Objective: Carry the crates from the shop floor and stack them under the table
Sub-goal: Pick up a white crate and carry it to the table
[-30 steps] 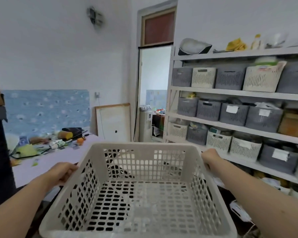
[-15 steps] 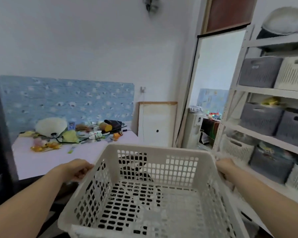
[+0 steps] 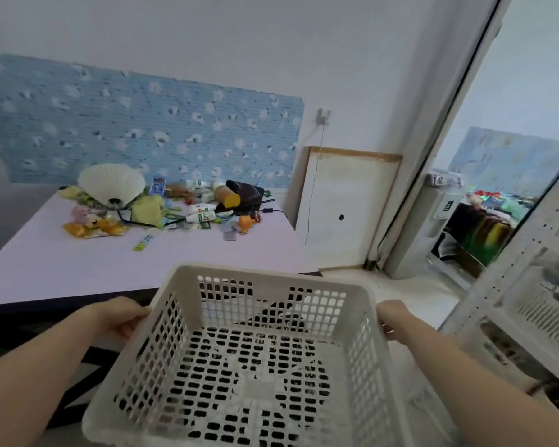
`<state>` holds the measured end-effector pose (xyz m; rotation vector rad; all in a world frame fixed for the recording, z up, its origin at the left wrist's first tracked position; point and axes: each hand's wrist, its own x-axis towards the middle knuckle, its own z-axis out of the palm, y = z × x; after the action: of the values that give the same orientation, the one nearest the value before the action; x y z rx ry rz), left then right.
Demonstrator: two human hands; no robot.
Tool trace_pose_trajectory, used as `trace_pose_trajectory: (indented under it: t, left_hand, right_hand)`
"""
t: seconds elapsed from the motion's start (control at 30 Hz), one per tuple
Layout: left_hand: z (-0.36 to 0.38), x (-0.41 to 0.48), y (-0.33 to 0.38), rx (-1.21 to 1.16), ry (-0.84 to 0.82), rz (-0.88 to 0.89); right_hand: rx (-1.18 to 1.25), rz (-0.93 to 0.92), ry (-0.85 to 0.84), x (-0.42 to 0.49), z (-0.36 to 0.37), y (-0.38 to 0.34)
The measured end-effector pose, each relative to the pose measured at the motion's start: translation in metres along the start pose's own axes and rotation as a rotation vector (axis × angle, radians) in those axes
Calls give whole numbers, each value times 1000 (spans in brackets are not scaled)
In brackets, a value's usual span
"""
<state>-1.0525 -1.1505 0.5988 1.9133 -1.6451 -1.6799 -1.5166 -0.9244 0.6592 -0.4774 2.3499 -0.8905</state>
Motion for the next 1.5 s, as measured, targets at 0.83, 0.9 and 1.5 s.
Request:
trace_pose_trajectory:
  t: [0.83, 0.9, 1.5]
  left_hand:
    - [123, 254, -9, 27, 107, -364]
    - [124, 256, -9, 29, 150, -371]
    - [155, 245, 27, 302, 501, -309]
  right_hand:
    - [-281, 175, -457, 391, 146, -65]
    - [-380, 168, -522, 402, 147, -71]
    - [-577, 32, -517, 418, 158, -60]
